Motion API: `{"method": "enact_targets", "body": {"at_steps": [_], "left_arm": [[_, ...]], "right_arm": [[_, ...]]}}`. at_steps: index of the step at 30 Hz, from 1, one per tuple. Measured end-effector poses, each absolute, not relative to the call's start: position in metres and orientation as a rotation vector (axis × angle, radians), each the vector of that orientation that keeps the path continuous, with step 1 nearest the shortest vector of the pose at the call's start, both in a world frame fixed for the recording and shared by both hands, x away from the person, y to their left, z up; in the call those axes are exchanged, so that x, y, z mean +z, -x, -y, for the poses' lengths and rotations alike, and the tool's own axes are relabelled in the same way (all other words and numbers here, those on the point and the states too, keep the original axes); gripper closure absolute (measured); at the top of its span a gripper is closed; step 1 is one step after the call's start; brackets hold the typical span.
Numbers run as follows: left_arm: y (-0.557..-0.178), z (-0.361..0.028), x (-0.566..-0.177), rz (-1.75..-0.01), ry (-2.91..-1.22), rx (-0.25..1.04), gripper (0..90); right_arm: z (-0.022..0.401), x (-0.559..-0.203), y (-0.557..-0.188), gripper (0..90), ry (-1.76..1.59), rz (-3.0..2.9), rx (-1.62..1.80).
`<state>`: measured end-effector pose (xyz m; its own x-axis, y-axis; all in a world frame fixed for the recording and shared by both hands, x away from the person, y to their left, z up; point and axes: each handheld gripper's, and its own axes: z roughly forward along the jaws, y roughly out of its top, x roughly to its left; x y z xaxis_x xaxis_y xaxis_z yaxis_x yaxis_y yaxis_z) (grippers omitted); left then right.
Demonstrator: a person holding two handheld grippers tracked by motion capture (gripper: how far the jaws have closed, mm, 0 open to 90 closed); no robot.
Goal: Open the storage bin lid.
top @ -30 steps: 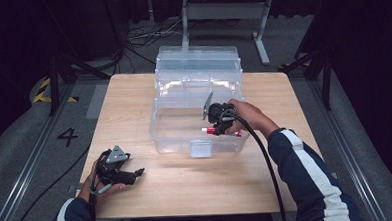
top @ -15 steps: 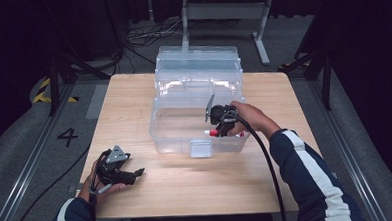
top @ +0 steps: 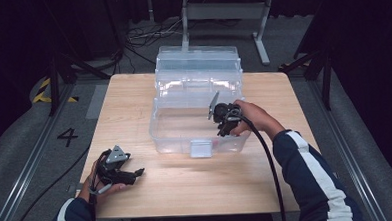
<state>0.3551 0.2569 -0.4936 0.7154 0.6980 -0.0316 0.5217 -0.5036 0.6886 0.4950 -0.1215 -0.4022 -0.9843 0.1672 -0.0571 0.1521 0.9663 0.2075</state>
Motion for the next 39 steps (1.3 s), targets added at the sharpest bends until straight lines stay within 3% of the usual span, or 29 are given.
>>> {"method": "enact_targets", "body": {"at_steps": [28, 39], "left_arm": [[-0.355, -0.254, -0.492, -0.951, -2.232, 0.323, 20.1], [-0.353, -0.232, -0.473, -0.890, -2.231, 0.328, 22.7]], "right_arm": [[0.164, -0.371, -0.467, 68.3, -0.328, -2.907, 0.651], [0.181, -0.356, -0.462, 65.3, -0.332, -2.794, 0.799]]}}
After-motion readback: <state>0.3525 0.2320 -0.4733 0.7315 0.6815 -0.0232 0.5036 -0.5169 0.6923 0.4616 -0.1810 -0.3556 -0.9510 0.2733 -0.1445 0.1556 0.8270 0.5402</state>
